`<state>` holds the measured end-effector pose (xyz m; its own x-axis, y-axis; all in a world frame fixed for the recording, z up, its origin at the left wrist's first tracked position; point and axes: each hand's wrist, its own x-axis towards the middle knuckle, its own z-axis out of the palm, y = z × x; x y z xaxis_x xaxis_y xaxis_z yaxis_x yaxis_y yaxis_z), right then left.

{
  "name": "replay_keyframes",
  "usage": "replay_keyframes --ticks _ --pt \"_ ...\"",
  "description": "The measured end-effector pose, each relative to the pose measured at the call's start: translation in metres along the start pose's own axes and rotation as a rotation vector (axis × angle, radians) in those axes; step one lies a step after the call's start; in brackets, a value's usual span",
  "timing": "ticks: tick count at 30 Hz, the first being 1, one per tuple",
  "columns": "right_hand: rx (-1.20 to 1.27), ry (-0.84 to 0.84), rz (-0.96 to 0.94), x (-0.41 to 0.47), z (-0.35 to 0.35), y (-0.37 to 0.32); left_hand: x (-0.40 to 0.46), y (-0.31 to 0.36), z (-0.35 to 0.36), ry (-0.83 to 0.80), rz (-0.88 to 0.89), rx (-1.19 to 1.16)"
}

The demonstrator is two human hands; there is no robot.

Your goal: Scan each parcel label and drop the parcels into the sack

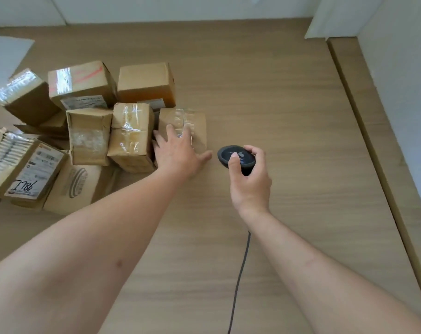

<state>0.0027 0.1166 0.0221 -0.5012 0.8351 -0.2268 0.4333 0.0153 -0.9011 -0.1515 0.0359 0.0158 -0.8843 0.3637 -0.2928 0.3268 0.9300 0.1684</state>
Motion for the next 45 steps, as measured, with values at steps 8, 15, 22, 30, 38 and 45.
replay_keyframes --ticks 8,15,22,30,38,45 --pt "0.011 -0.028 -0.013 0.004 -0.029 0.01 -0.021 0.016 0.003 -0.006 -0.026 -0.047" --pt "0.028 -0.086 -0.032 -0.024 -0.054 0.009 -0.097 0.017 0.002 0.048 0.039 0.001" --pt "-0.004 -0.218 -0.054 -0.067 -0.074 0.021 -0.181 -0.003 0.016 0.049 -0.075 0.004" --pt "-0.089 -0.323 -0.053 -0.116 -0.052 0.044 -0.228 -0.052 0.046 0.005 -0.179 -0.05" --pt "-0.135 -0.307 -0.014 -0.154 -0.003 0.068 -0.232 -0.122 0.093 -0.053 -0.211 -0.037" --pt "-0.188 -0.307 0.016 -0.185 0.022 0.085 -0.23 -0.157 0.122 -0.187 -0.198 -0.032"
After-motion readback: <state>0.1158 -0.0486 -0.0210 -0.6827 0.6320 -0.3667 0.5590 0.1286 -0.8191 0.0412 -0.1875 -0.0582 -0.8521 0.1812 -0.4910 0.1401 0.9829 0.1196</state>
